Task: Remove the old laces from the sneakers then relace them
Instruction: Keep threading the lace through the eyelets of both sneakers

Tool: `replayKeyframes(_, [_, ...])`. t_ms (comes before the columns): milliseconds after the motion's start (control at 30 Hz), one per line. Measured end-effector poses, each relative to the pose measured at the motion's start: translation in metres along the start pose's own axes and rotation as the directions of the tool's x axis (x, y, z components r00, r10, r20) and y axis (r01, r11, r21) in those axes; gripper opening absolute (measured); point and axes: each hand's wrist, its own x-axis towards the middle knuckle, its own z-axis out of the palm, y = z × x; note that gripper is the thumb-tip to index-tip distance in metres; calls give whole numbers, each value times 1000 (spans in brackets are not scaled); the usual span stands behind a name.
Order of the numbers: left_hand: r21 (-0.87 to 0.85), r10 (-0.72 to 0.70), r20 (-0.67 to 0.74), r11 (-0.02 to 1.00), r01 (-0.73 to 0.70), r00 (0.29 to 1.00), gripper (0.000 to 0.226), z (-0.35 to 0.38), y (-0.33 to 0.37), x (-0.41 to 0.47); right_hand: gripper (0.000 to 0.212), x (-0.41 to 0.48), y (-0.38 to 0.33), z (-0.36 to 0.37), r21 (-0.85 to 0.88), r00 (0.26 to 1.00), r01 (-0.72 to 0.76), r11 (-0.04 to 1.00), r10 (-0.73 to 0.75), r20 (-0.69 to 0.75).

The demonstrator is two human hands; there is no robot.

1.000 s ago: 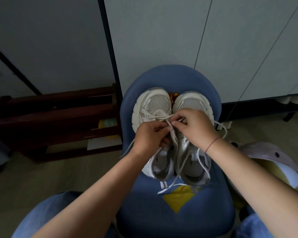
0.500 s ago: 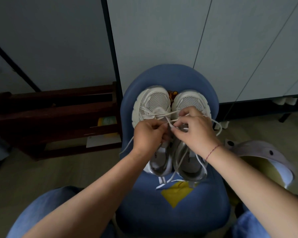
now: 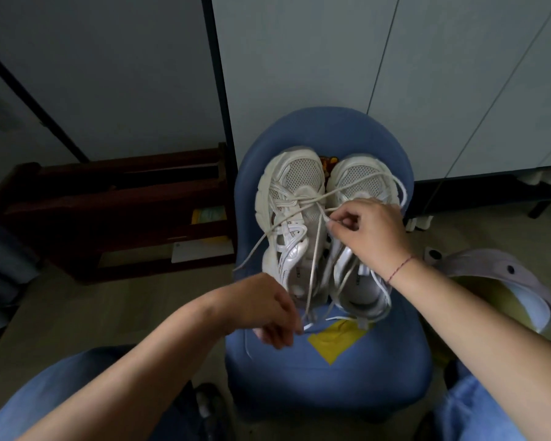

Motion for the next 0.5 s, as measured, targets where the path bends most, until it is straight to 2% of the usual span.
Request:
replayKeyframes(67, [86,-32,104,996,23,994,15,2,-3,0,8,-1,0,0,16,1000,-7,1000,7,13])
replayKeyframes(167, [195,-12,68,981,-1,998,17,0,-3,4,5,-1,0,1,35,1000,-24,999,23,17])
replayKeyframes(233, [204,59,-67,978,-44,996,19,-4,1,7,4,-1,1,2,44,1000,-28,999,27,15])
replayKeyframes(267, [191,113,-178,978,-78,978,19,-7,4,9,5,-1,1,2,50,1000,-27,998,26,14])
replayKeyframes(300, [160,173,-307,979,-128,936,19,-10,8,11,5,-1,1,2,55,1000,-25,998,24,12])
replayKeyframes(367, [46,269,-530,956,-289,805,18,-15,18,17,5,-1,1,2,53,1000,-23,998,22,16])
replayKeyframes(433, [-75,294,-631,898,-433,718,14,-16,31,24,3,-1,1,3,50,999,-28,998,27,21])
replayKeyframes(500, [-112,291,-660,873,-475,692,12,-15,41,33,3,-1,1,3,69,999,-35,997,34,18])
